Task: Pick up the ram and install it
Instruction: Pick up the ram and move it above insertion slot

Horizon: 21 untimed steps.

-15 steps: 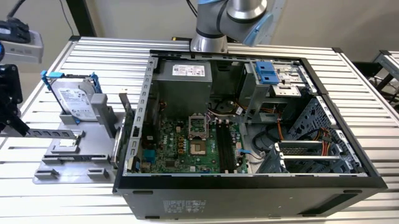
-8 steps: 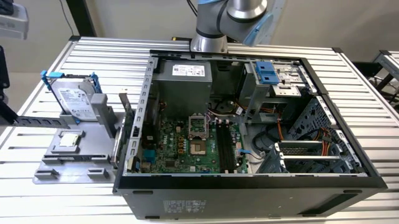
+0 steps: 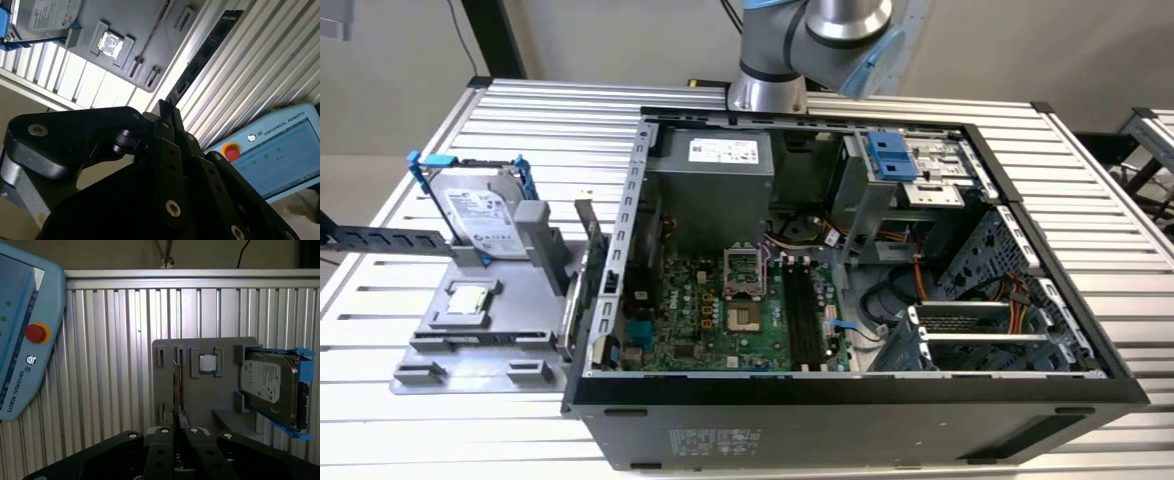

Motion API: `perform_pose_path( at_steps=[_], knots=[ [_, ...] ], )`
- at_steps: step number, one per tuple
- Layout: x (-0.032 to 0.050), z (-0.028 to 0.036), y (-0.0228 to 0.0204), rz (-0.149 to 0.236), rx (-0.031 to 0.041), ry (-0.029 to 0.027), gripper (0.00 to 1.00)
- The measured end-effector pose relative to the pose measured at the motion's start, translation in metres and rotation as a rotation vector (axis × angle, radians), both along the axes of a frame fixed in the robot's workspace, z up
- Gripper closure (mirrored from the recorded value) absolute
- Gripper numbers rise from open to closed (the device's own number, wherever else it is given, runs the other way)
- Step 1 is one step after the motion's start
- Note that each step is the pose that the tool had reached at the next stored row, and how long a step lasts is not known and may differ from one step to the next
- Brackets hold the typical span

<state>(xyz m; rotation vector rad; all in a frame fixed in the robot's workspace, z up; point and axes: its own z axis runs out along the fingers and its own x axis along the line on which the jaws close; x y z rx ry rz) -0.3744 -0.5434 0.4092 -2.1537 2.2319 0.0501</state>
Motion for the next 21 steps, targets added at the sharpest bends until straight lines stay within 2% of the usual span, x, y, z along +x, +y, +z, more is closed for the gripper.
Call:
perform_pose_path(
  at_steps=[7, 10, 14, 21],
  knots=[
    [0.0001, 0.0001, 0.0, -0.001, -0.0001, 0.0002, 1.0],
    [0.0034, 0.0001, 0.0, -0.002, 0.0, 0.0001, 1.0],
    [0.013, 0.0001, 0.0, -0.002, 0.0, 0.0001, 1.0],
    [0.0396, 0.0001, 0.0, -0.002, 0.0, 0.0005, 1.0]
  ],
)
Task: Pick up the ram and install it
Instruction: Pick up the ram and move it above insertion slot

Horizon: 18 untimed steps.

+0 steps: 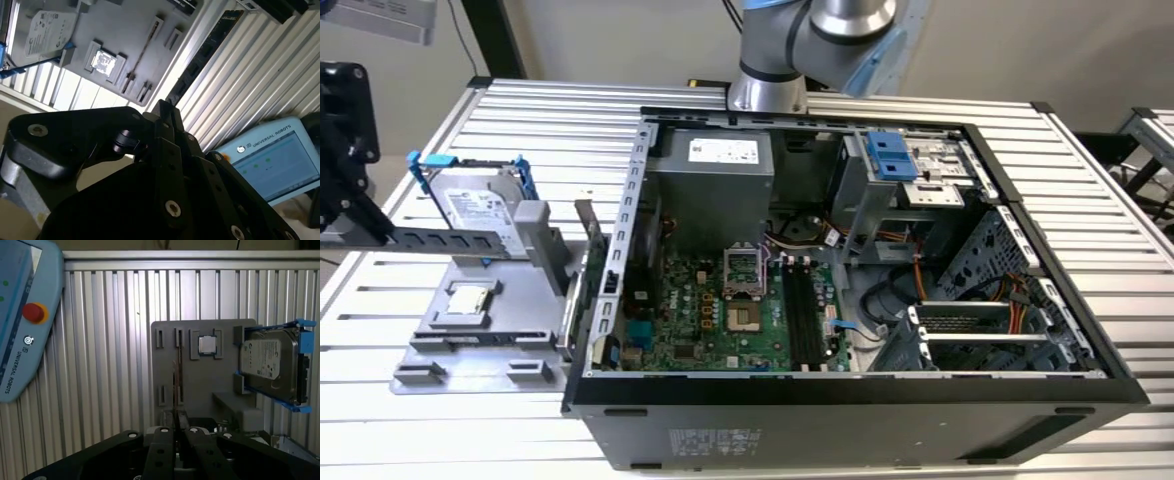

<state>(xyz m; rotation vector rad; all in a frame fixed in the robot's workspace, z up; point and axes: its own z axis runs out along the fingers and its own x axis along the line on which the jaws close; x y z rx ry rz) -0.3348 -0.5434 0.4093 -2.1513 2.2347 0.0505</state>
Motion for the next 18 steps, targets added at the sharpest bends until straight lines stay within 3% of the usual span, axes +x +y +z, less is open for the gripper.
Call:
perform_pose_path(
  at_steps=[8, 18],
  knots=[
    [0.0304, 0.0, 0.0, 0.0, 0.0, 0.0, 1.0],
    [0.057, 0.0, 0.0, 0.0, 0.0, 0.001, 1.0]
  ],
)
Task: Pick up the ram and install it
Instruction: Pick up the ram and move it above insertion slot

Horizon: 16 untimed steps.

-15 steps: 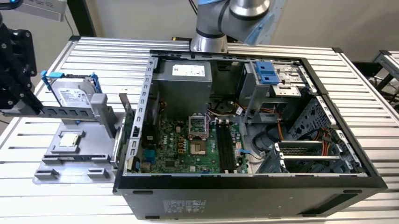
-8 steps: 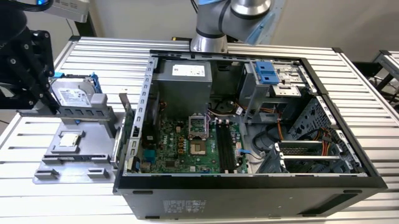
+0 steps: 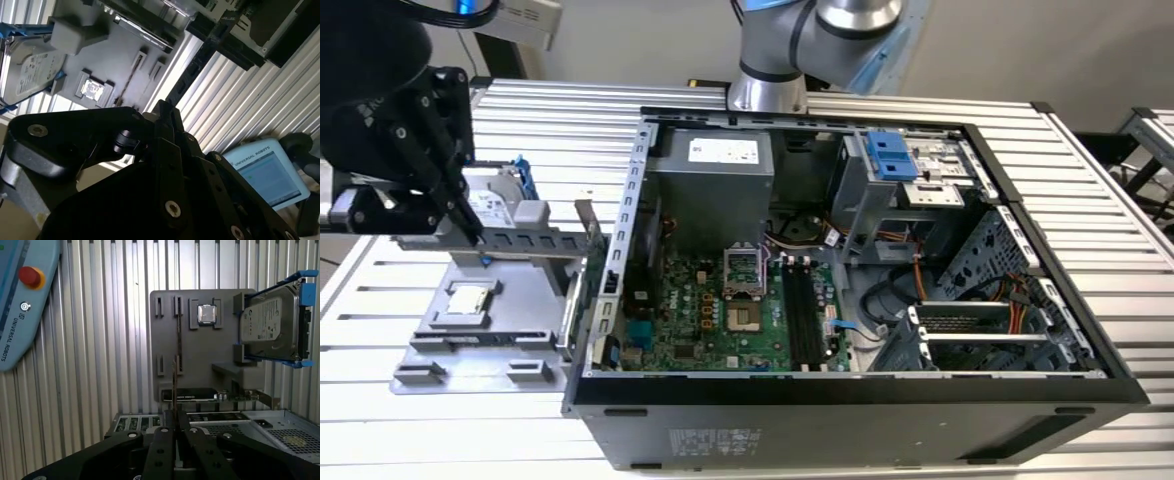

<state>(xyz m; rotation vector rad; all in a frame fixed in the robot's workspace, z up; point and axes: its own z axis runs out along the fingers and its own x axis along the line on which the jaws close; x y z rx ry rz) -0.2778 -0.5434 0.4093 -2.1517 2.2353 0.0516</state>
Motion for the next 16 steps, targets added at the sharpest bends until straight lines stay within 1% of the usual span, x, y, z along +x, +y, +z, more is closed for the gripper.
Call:
perform_pose_path(
  at_steps=[9, 16],
  knots=[
    [0.0222, 0.0, 0.0, 0.0, 0.0, 0.0, 1.0],
    [0.0366, 0.0, 0.0, 0.0, 0.0, 0.0, 1.0]
  ],
)
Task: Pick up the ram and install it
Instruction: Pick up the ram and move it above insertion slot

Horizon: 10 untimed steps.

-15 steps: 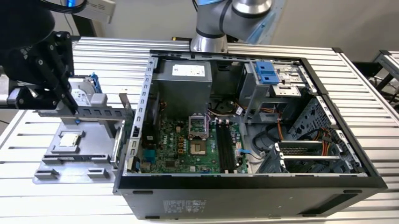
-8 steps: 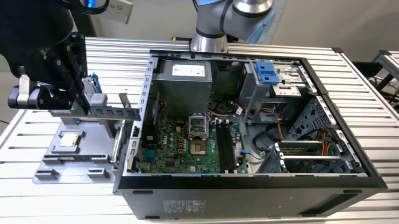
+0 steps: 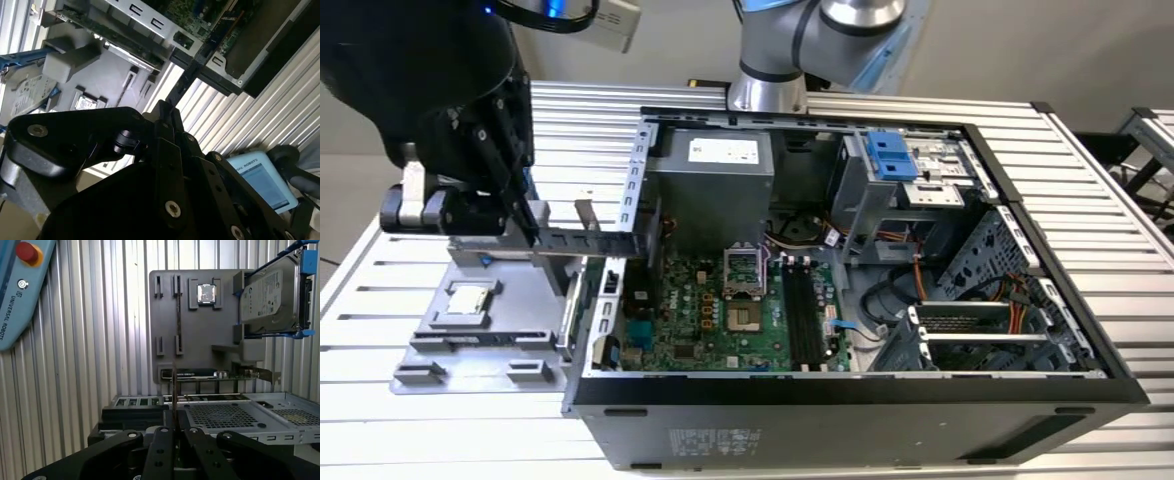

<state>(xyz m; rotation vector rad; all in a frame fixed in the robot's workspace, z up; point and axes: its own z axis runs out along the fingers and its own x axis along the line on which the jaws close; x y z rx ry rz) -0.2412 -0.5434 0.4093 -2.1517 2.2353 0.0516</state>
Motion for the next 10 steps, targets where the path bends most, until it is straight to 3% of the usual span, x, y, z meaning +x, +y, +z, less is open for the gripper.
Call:
perform_pose_path(
  at_steps=[10],
  knots=[
    [0.0191, 0.0, 0.0, 0.0, -0.0001, 0.0001, 1.0]
  ],
)
